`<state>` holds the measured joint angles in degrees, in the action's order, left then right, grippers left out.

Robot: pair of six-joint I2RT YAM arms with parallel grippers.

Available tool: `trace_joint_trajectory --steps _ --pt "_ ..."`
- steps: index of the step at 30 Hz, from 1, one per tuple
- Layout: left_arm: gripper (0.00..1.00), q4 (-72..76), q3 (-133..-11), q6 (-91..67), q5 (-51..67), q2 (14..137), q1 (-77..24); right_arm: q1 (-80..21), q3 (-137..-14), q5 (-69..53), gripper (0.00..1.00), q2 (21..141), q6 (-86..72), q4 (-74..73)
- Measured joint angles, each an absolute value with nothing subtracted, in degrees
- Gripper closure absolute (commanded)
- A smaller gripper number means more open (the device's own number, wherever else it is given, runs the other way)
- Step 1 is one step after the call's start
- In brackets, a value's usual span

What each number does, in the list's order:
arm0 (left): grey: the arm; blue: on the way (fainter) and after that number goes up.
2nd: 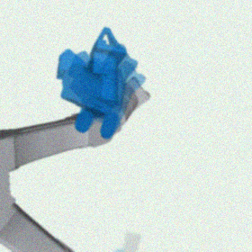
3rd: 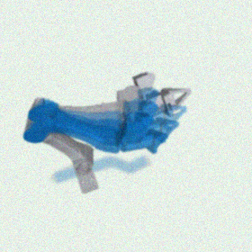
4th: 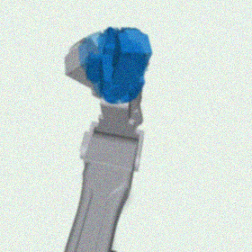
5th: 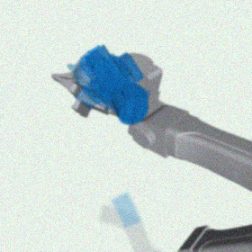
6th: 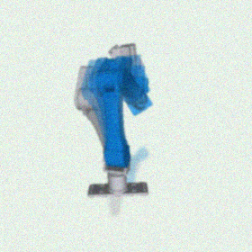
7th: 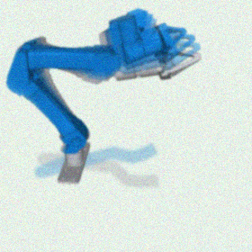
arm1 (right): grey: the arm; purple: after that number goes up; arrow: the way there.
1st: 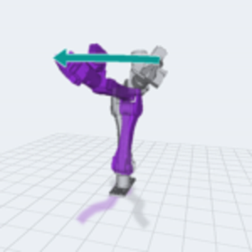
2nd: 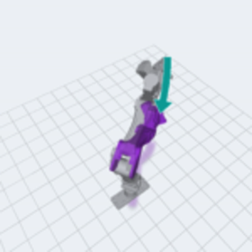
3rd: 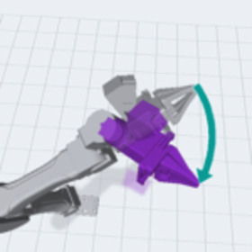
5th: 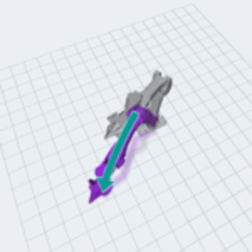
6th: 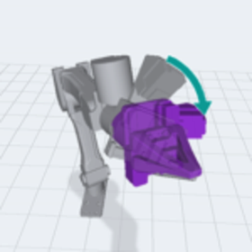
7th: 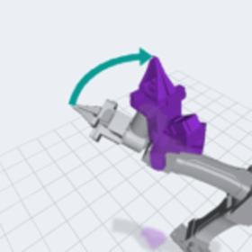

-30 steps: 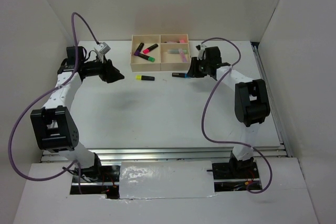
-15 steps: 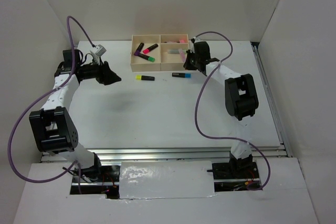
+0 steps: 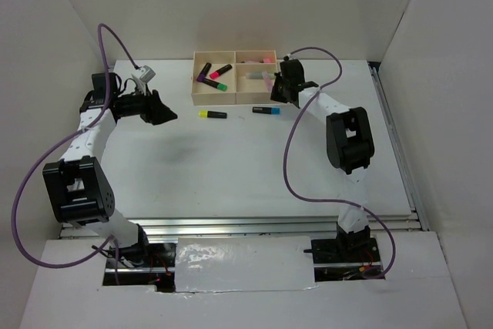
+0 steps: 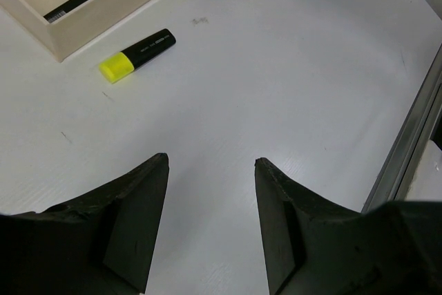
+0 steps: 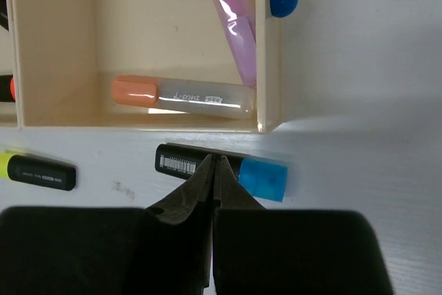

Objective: Sort the stationery into containers
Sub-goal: Move the pen to the center of the board.

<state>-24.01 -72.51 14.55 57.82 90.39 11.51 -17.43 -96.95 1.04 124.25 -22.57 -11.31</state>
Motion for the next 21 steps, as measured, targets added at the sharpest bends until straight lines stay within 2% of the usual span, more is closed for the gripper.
trace_joint_trajectory --steps 11,21 --pt "0.35 -23.99 -72.51 13.85 57.71 92.53 12.25 -16.64 -88.73 -3.09 1.0 124.14 -36.1 -8.49" --pt "0.35 -24.05 -72.34 13.5 57.78 92.88 12.73 -13.19 -76.93 -9.63 1.0 122.8 -51.55 5.96"
